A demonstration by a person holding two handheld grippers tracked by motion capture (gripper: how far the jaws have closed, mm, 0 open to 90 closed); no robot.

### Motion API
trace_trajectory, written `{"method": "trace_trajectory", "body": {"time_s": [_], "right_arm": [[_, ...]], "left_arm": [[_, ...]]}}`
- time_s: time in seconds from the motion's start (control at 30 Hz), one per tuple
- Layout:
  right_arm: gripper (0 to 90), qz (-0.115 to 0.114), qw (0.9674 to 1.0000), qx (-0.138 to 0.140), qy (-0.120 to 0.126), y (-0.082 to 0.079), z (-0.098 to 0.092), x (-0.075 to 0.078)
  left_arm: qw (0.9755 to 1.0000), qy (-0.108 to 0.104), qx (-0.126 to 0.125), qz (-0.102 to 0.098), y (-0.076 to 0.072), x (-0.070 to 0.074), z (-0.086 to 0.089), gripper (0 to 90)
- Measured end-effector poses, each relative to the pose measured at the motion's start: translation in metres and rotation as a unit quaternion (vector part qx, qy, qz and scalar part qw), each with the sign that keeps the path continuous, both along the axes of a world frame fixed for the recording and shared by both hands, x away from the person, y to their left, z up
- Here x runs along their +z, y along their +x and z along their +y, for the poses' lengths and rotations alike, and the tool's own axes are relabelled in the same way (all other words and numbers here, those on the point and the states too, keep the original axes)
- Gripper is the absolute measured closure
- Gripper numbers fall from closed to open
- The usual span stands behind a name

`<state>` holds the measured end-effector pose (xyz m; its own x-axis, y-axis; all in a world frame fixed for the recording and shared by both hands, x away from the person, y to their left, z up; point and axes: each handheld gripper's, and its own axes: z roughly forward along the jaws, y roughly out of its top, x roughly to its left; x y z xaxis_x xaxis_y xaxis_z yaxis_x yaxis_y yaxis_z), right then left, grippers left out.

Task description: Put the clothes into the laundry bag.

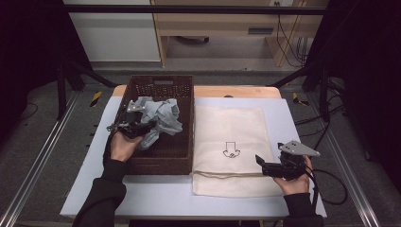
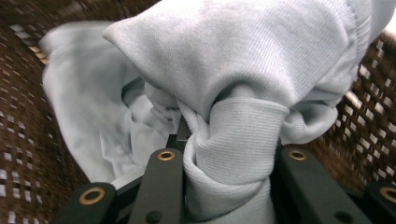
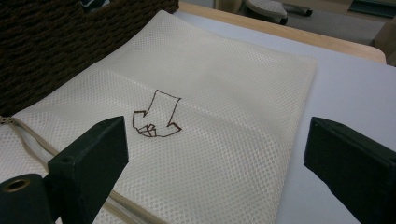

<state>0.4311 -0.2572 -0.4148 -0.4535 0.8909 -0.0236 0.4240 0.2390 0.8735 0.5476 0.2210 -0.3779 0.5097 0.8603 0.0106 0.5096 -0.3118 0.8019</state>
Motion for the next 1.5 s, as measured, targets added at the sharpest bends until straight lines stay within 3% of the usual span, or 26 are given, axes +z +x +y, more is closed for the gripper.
{"method": "trace_trajectory", "body": {"time_s": [0.03, 0.17, 0.23, 0.37, 0.5, 0.57, 0.6, 0.63, 0.67, 0.7, 0.77, 0.8, 0.83, 0.97, 1.17, 1.2, 1.23, 1.5], "right_arm": [[6.8, 0.0, 1.0, 0.0, -0.001, 0.0, 0.0, 0.0], [6.8, 0.0, 1.0, -0.001, 0.0, 0.0, -0.001, 0.0], [6.8, -0.001, 1.0, -0.001, -0.002, 0.0, 0.0, 0.0], [6.8, 0.001, 1.0, 0.0, 0.0, 0.0, 0.001, 0.0], [6.8, -0.001, 1.0, 0.0, 0.002, 0.0, 0.0, 0.001], [6.8, -0.002, 1.0, 0.0, 0.001, 0.0, 0.0, 0.001], [6.8, -0.001, 1.0, 0.0, 0.001, 0.0, 0.0, 0.001], [6.8, -0.002, 1.0, 0.0, 0.001, 0.0, 0.0, 0.001], [6.8, -0.001, 1.0, 0.0, 0.001, 0.0, 0.0, 0.001], [6.8, -0.001, 1.0, 0.0, 0.001, 0.0, 0.0, 0.001], [6.8, -0.001, 1.0, 0.0, 0.001, 0.0, 0.0, 0.001], [6.8, -0.001, 1.0, 0.0, 0.001, 0.0, 0.0, 0.001], [6.8, 0.0, 1.0, 0.0, 0.001, 0.0, 0.001, 0.001], [7.0, -0.001, 1.0, 0.001, 0.003, -0.001, 0.001, 0.001], [7.0, -0.001, 1.0, 0.0, 0.002, -0.001, 0.0, 0.001], [7.0, -0.001, 1.0, 0.0, 0.002, -0.001, 0.0, 0.001], [6.9, 0.0, 1.0, -0.002, 0.004, -0.001, 0.0, 0.001], [7.1, -0.002, 1.0, 0.0, 0.002, -0.001, 0.0, 0.001]], "left_arm": [[1.0, 0.0, 0.0, 0.0, 0.0, 0.0, 0.0, 70.8], [0.9984, -0.031, 0.018, -0.043, -0.008, 0.014, 0.007, 70.9], [0.9974, -0.037, 0.02, -0.059, -0.013, 0.022, 0.009, 70.9], [0.9952, -0.057, 0.02, -0.077, -0.019, 0.033, 0.009, 70.8], [0.9899, -0.077, 0.019, -0.118, -0.031, 0.052, 0.005, 70.8], [0.9889, -0.079, 0.018, -0.124, -0.033, 0.056, 0.003, 70.9], [0.9864, -0.083, 0.018, -0.14, -0.038, 0.063, 0.001, 70.9], [0.9864, -0.083, 0.018, -0.14, -0.038, 0.063, 0.001, 70.9], [0.9835, -0.095, 0.017, -0.153, -0.042, 0.071, 0.001, 70.9], [0.9835, -0.095, 0.017, -0.153, -0.042, 0.071, 0.001, 70.9], [0.9797, -0.11, 0.015, -0.167, -0.046, 0.082, 0.0, 70.9], [0.9797, -0.11, 0.015, -0.167, -0.046, 0.082, 0.0, 70.9], [0.9776, -0.117, 0.017, -0.174, -0.047, 0.091, -0.001, 70.9], [0.9749, -0.124, 0.023, -0.183, -0.046, 0.1, 0.0, 70.9], [0.963, -0.151, 0.035, -0.22, -0.049, 0.117, 0.002, 70.9], [0.963, -0.151, 0.035, -0.22, -0.049, 0.117, 0.002, 70.9], [0.9586, -0.157, 0.038, -0.235, -0.053, 0.122, 0.002, 70.8], [0.9383, -0.18, 0.051, -0.291, -0.069, 0.146, 0.002, 70.8]]}}
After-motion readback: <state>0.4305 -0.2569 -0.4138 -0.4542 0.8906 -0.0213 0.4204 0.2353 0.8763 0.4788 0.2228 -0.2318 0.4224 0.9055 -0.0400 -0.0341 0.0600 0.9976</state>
